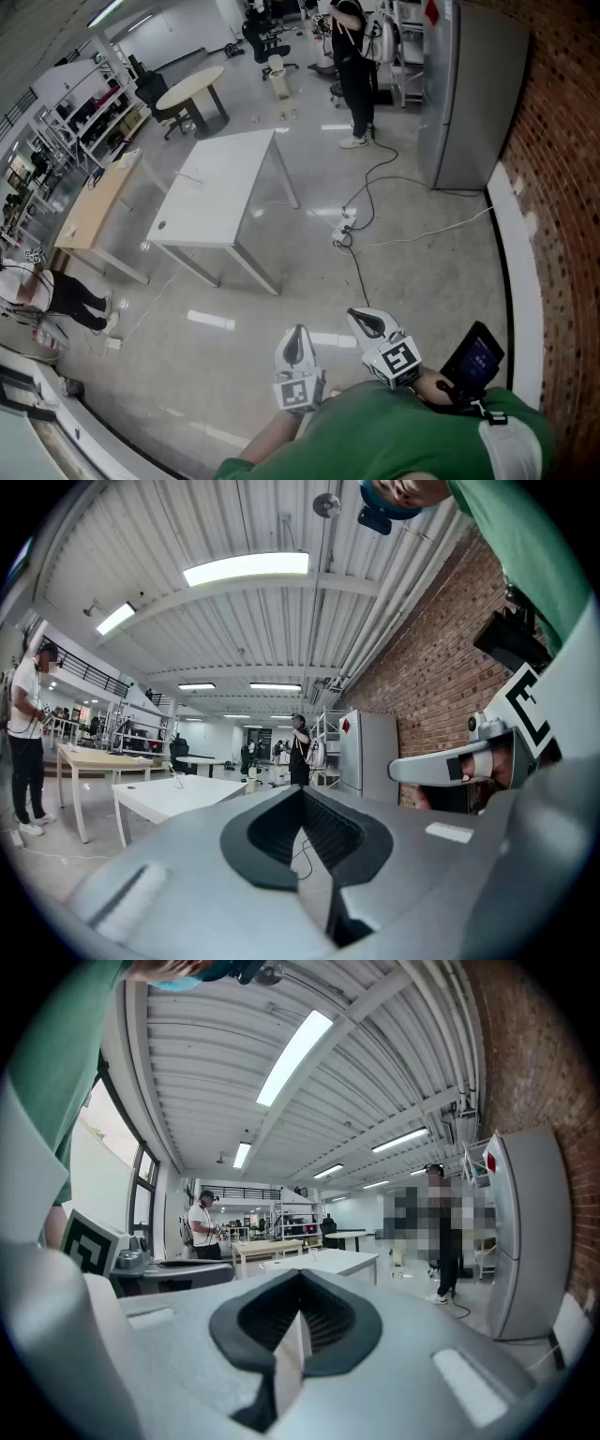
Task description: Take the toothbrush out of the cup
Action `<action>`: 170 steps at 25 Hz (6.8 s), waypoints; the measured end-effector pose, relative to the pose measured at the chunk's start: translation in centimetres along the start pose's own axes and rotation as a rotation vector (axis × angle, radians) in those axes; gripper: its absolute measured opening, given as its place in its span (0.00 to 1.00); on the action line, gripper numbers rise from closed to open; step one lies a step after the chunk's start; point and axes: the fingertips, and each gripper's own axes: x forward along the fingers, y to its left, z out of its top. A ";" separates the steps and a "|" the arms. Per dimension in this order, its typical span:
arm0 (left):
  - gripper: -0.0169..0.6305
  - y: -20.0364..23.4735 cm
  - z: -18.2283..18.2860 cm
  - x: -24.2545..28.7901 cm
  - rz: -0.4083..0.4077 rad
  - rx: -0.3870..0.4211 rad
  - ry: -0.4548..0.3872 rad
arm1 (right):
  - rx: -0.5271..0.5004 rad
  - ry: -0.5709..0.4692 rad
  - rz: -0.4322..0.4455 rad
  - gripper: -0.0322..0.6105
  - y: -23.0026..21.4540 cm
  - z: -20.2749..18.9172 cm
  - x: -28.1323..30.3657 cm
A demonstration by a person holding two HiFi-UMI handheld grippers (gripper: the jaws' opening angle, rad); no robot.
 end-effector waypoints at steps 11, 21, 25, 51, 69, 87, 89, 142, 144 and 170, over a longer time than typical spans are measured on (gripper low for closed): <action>0.04 -0.3 0.0 0.1 -0.002 -0.005 0.004 | 0.002 -0.004 -0.005 0.05 -0.4 0.0 -0.3; 0.04 0.1 0.2 0.1 -0.006 -0.003 0.001 | 0.026 -0.026 -0.011 0.05 -0.2 0.3 -0.1; 0.04 0.5 0.2 0.1 -0.009 -0.012 0.000 | 0.027 -0.027 -0.015 0.05 0.1 0.3 0.2; 0.04 4.9 1.1 -0.6 -0.109 -0.042 -0.044 | -0.008 -0.035 -0.109 0.05 4.1 1.1 3.7; 0.04 2.9 1.2 12.0 -0.107 -0.019 -0.033 | 0.028 -0.040 -0.099 0.05 -7.1 1.2 9.2; 0.04 -0.6 1.6 23.3 -0.069 0.010 -0.027 | 0.045 -0.047 -0.061 0.05 -18.6 2.0 13.0; 0.04 -0.5 1.7 24.2 -0.072 0.013 -0.023 | 0.056 -0.045 -0.069 0.05 -19.3 2.1 13.5; 0.04 4.7 1.4 54.7 -0.058 0.007 -0.041 | 0.077 -0.048 -0.132 0.05 -44.1 5.1 34.3; 0.04 4.5 0.7 55.6 -0.036 0.008 -0.065 | 0.076 -0.048 -0.121 0.05 -45.4 4.9 34.6; 0.04 12.2 1.4 63.2 0.061 -0.018 -0.060 | 0.047 -0.030 -0.032 0.05 -47.8 6.7 46.9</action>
